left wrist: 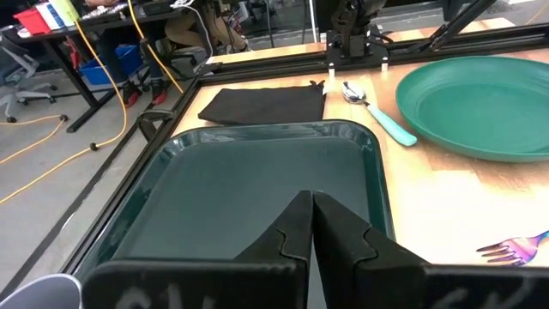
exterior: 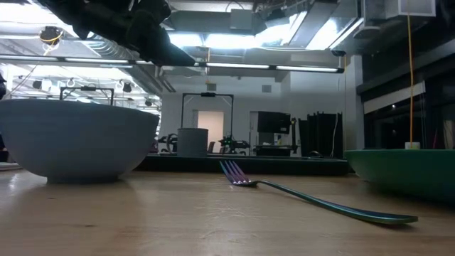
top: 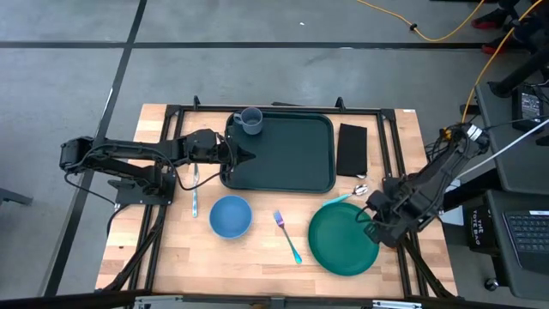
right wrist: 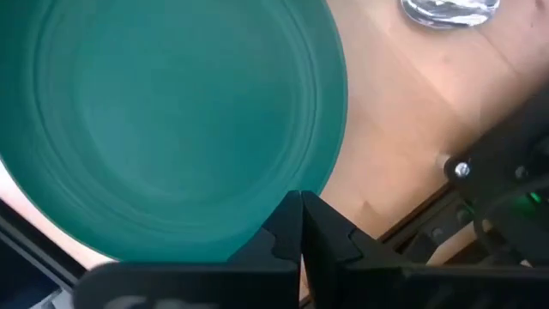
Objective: Set up tray
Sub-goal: Put the green plate on top of the black tray below the purple cup
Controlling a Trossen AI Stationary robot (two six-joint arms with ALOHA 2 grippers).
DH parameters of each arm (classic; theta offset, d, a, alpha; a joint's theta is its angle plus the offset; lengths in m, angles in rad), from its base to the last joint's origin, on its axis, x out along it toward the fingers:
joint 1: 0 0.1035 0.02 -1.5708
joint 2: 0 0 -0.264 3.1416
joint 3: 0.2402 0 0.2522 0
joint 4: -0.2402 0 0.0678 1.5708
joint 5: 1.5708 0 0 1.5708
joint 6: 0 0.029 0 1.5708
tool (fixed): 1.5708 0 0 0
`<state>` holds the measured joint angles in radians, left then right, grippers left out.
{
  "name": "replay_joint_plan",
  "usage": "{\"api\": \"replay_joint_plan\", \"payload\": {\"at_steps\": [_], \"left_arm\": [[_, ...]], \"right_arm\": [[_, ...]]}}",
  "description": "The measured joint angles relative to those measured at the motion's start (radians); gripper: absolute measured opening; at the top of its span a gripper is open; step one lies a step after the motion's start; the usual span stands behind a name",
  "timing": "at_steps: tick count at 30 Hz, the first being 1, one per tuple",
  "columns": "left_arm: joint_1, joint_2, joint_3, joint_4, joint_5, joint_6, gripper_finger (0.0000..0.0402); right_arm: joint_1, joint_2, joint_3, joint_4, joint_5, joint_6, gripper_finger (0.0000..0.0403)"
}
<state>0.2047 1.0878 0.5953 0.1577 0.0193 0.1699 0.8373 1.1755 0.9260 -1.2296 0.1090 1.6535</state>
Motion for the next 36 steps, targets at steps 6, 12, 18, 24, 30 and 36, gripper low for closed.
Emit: {"api": "replay_joint_plan", "payload": {"at_steps": [6,12,18,24,30,36], "left_arm": [[0.000,0.000,0.000,0.000,0.000,0.000,0.0004],[0.000,0.000,0.000,0.000,0.000,0.000,0.0008],[0.000,0.000,0.000,0.000,0.000,0.000,0.0005],[0.000,0.000,0.000,0.000,0.000,0.000,0.0006],[0.000,0.000,0.000,0.000,0.000,0.000,0.0007],[0.000,0.000,0.000,0.000,0.000,0.000,0.0004]], "right_arm": [[0.020,0.000,0.000,0.001,0.001,0.047,0.0006],[0.022,0.000,0.000,0.000,0.001,0.047,0.0017],[0.022,0.000,0.000,0.000,0.002,0.048,0.0020],[0.022,0.000,0.000,0.000,0.002,0.096,0.0020],[0.022,0.000,0.000,-0.004,0.003,0.134,0.0021],[0.022,0.001,0.000,-0.004,0.003,0.174,0.0041]]}}
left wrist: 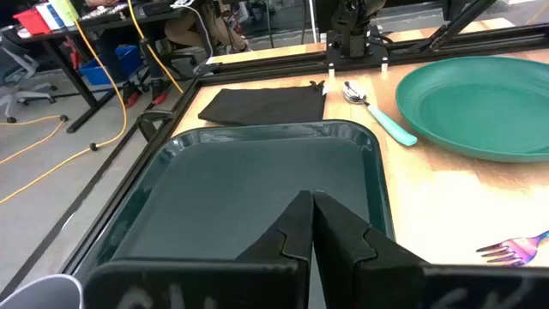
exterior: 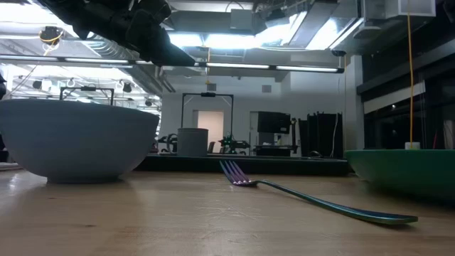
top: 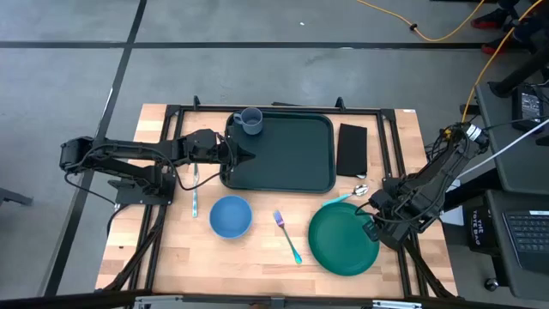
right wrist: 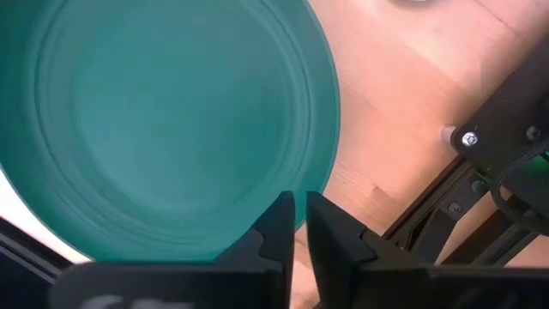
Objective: Set up tray
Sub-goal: Put the green plate on top of the black tray below the purple cup
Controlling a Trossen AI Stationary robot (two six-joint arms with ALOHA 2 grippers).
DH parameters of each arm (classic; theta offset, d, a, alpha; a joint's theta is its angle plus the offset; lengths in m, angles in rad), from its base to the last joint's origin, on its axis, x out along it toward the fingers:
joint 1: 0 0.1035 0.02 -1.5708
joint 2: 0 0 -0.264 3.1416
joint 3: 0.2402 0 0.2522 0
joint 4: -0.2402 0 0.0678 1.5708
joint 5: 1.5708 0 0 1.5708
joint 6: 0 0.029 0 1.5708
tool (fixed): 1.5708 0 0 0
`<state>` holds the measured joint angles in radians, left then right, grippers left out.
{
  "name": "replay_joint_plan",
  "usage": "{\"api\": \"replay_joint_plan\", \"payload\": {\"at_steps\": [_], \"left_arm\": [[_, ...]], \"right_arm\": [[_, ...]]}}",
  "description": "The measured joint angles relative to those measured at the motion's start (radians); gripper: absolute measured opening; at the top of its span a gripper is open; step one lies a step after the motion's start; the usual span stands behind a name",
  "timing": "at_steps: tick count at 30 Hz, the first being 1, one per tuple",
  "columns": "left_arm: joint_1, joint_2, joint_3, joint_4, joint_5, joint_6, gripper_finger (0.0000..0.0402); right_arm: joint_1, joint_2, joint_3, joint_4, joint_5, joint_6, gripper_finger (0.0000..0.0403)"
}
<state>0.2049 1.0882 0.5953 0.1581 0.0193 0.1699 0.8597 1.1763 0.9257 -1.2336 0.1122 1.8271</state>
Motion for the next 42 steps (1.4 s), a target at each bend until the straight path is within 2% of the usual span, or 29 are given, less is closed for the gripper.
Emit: {"api": "replay_joint_plan", "payload": {"at_steps": [8,13,19,31,42], "left_arm": [[0.000,0.000,0.000,0.000,0.000,0.000,0.0008],[0.000,0.000,0.000,0.000,0.000,0.000,0.0004],[0.000,0.000,0.000,0.000,0.000,0.000,0.0007],[0.000,0.000,0.000,0.003,0.000,0.008,0.0004],[0.000,0.000,0.000,0.003,0.000,0.008,0.0008]], "right_arm": [[0.000,0.000,-0.001,-0.034,0.033,0.000,0.0110],[0.002,0.000,-0.001,-0.034,0.039,0.000,0.0134],[0.004,0.013,-0.001,-0.034,0.096,0.003,0.0134],[0.004,0.146,-0.001,-0.034,0.043,0.019,0.0134],[0.029,0.172,-0.001,-0.019,0.043,0.075,0.0134]]}}
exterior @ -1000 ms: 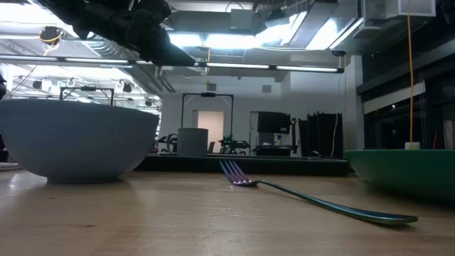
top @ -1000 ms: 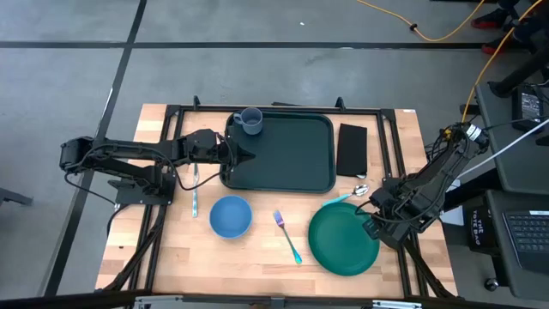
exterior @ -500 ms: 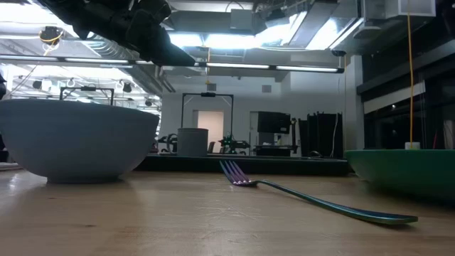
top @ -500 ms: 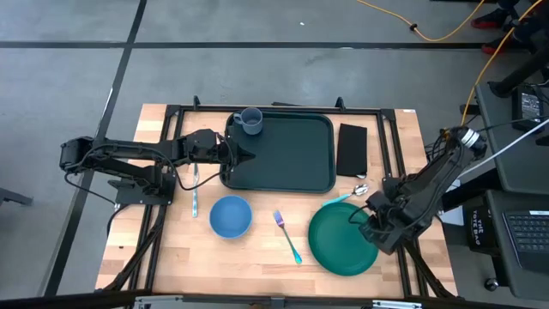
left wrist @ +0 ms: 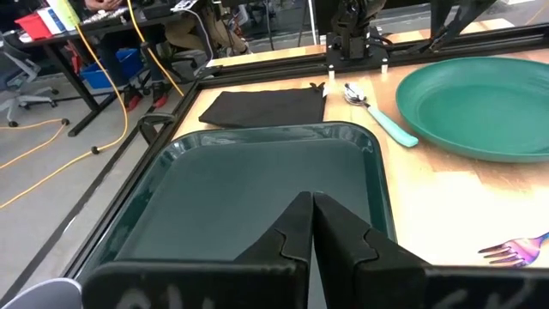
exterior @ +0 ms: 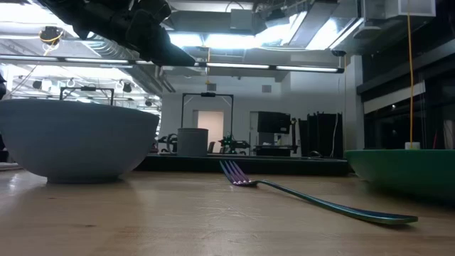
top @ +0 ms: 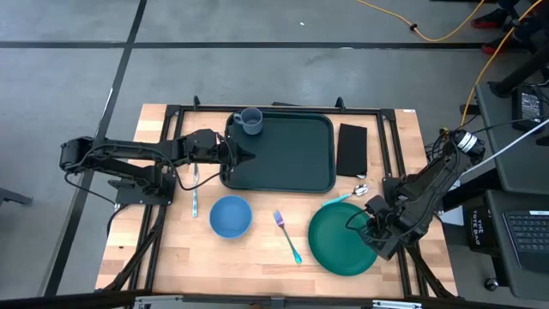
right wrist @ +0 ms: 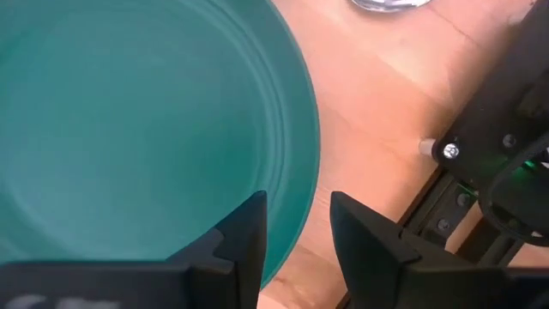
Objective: Set up tray
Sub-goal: Put the green plate on top of the black tray below the purple cup
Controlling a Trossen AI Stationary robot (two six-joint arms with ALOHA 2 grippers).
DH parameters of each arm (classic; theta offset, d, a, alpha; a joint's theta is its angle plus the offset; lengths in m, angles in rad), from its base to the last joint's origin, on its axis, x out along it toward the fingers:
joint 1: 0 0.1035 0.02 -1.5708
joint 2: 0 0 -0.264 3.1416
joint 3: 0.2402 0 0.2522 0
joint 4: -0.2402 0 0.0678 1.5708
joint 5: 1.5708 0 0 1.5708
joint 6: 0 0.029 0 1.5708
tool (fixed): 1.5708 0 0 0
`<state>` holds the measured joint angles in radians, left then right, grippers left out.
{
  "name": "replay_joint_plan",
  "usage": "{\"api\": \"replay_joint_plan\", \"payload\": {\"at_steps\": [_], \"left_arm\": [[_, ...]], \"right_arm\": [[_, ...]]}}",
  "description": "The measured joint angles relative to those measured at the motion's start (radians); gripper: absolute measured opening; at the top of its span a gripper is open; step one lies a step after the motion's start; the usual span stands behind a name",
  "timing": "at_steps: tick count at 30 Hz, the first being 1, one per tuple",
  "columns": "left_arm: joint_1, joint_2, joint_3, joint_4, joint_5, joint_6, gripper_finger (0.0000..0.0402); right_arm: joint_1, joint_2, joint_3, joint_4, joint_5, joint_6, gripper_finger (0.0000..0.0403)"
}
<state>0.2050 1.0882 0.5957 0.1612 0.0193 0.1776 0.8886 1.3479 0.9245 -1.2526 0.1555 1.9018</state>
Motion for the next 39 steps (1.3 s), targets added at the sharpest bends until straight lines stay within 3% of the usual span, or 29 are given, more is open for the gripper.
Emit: {"api": "replay_joint_plan", "payload": {"at_steps": [18,23,35,39], "left_arm": [[-0.007,0.000,0.000,-0.008,0.026,-0.057,0.0001],[-0.009,0.000,0.000,-0.008,0.017,-0.060,0.0004],[-0.009,0.000,0.000,-0.008,0.014,-0.060,0.0003],[-0.009,0.000,0.000,-0.008,0.015,-0.054,0.0002]], "right_arm": [[0.019,-0.070,-0.256,0.300,-0.001,0.054,0.0134],[0.018,-0.069,-0.311,0.318,-0.051,0.061,0.0134],[0.018,-0.069,-0.360,0.469,-0.054,0.062,0.0133],[0.018,-0.069,-0.360,0.471,-0.054,0.078,0.0114]]}}
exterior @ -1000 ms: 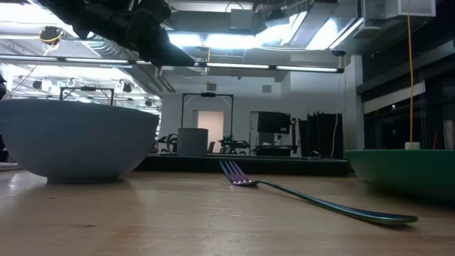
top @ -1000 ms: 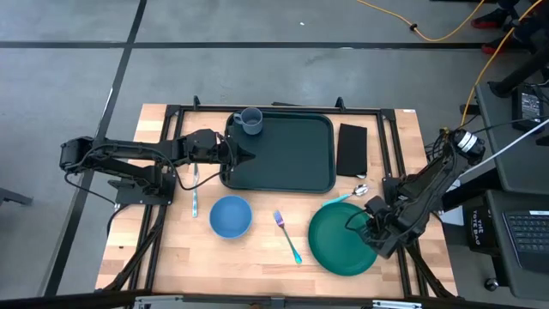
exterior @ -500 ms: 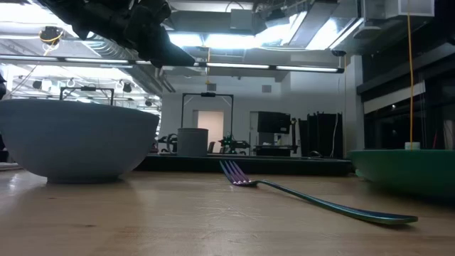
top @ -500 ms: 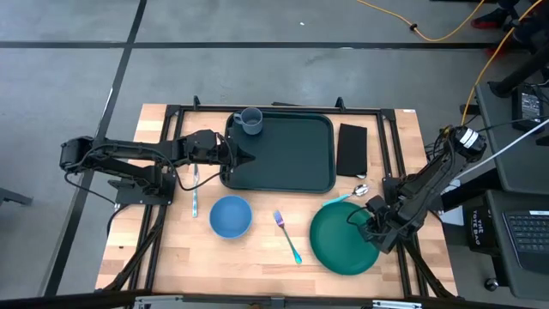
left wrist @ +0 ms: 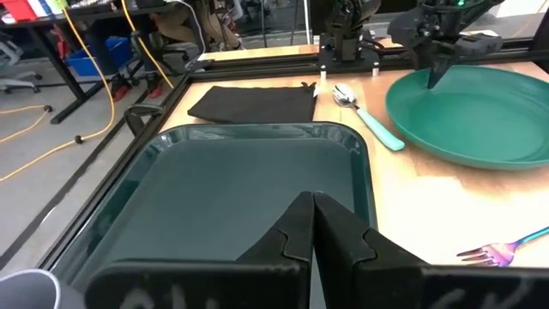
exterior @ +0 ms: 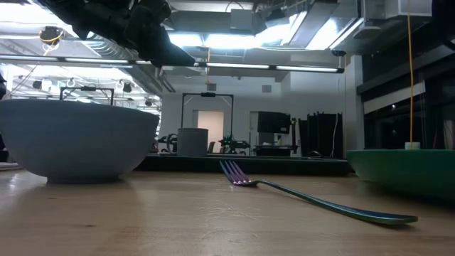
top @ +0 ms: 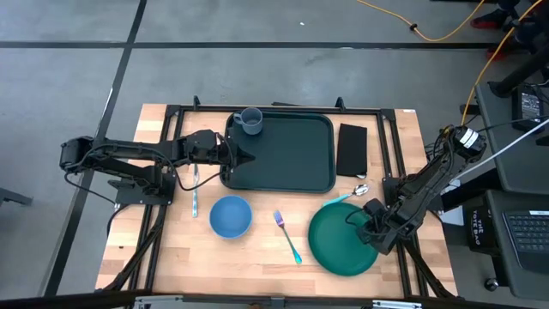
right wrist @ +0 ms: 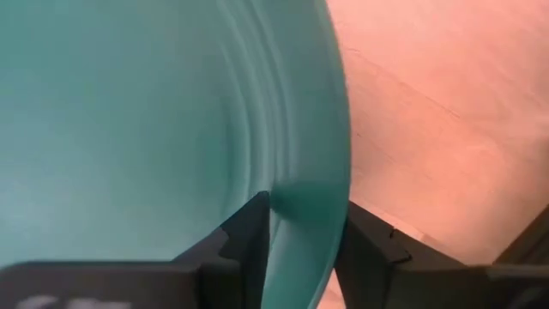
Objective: Set up tray
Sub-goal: Put the green plate on top of the black tray below the purple cup
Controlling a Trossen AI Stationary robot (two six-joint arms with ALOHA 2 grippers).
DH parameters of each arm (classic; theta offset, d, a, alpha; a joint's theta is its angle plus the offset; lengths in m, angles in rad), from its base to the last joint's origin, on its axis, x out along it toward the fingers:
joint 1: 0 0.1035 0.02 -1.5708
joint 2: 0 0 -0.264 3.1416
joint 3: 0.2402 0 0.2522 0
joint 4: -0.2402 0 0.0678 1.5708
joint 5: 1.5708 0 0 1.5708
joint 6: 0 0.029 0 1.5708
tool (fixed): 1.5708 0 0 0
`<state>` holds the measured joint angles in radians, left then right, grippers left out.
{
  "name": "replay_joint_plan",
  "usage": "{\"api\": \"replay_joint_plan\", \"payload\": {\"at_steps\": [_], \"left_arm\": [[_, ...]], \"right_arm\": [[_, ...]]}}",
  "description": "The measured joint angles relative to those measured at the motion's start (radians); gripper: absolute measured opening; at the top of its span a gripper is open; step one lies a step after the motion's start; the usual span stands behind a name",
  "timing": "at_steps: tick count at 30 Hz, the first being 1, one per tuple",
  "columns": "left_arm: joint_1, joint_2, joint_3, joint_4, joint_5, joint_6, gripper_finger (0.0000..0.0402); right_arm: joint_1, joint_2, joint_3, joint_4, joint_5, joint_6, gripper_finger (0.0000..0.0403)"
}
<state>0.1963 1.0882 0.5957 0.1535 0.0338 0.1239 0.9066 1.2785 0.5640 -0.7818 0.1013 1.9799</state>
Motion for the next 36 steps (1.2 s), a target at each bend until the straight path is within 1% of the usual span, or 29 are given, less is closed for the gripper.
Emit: {"api": "replay_joint_plan", "payload": {"at_steps": [3,6,8,12,15,18,20,24,26,29,36], "left_arm": [[0.000,0.000,0.000,0.008,0.000,0.026,0.0003],[0.000,0.000,0.000,0.035,0.003,0.029,0.0001],[0.000,-0.012,0.000,0.044,0.018,0.044,0.0001],[-0.014,-0.052,0.000,0.053,0.034,0.106,0.0002],[-0.028,-0.097,0.000,0.046,0.024,0.115,0.0001],[-0.050,-0.144,0.000,-0.017,0.019,0.117,0.0002],[-0.070,-0.169,0.000,-0.070,-0.001,0.117,0.0001],[-0.115,-0.195,0.000,-0.150,-0.045,0.122,0.0002],[-0.135,-0.199,0.000,-0.163,-0.065,0.134,0.0002],[-0.159,-0.200,0.000,-0.166,-0.088,0.158,0.0001],[-0.189,-0.199,0.000,-0.166,-0.087,0.178,0.0004]], "right_arm": [[0.000,-0.001,0.000,0.000,0.002,0.031,0.0079],[0.000,-0.003,0.005,0.015,0.013,0.062,0.0030],[0.000,-0.003,0.005,0.021,0.018,0.062,0.0014],[0.000,-0.002,0.004,0.022,0.019,0.061,0.0021],[0.000,-0.002,0.004,0.022,0.027,0.061,0.0014],[0.000,-0.008,0.003,0.027,0.073,0.060,0.0013],[0.000,-0.015,0.002,0.029,0.107,0.060,0.0012],[0.000,-0.044,0.008,0.019,0.114,0.062,0.0012],[0.000,-0.068,0.027,0.000,0.142,0.062,0.0011],[0.000,-0.099,0.074,-0.077,0.187,0.086,0.0011],[-0.015,-0.108,0.240,-0.343,0.231,0.138,0.0011]]}}
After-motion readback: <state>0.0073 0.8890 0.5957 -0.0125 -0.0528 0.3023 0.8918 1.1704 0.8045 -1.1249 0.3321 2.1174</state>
